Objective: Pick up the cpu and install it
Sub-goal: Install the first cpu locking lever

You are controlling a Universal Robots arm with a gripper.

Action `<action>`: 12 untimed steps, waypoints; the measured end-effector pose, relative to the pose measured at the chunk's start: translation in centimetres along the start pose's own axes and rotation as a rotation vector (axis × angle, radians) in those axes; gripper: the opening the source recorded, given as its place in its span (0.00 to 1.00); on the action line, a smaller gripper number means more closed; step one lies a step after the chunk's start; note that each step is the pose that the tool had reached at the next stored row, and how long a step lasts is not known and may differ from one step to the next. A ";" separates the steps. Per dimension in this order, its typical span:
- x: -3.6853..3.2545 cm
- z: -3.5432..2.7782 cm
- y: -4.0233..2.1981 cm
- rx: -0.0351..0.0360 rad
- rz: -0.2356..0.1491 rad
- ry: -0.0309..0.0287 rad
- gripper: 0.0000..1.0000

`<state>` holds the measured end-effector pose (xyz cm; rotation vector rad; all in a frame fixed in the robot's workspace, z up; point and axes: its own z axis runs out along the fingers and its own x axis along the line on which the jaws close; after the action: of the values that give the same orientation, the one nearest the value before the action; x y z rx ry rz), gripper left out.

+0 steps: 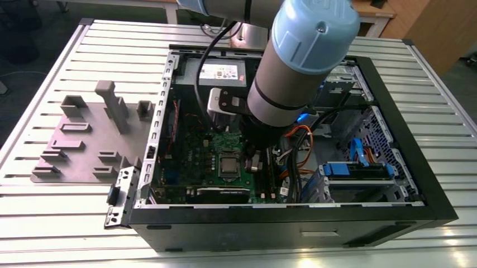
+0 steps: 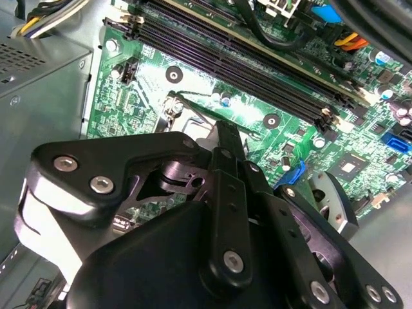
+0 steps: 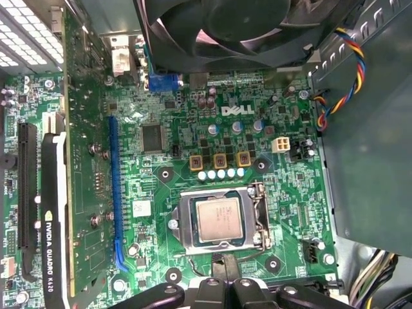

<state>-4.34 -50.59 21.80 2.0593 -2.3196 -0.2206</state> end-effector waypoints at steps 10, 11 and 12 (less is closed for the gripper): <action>0.32 0.32 -0.06 0.0006 0.000 0.0065 0.11; 0.36 0.32 -0.06 0.0007 -0.001 0.0067 0.11; 0.38 0.31 -0.05 0.0013 -0.004 0.0069 0.11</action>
<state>-4.38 -50.94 21.46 2.0616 -2.3129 -0.2117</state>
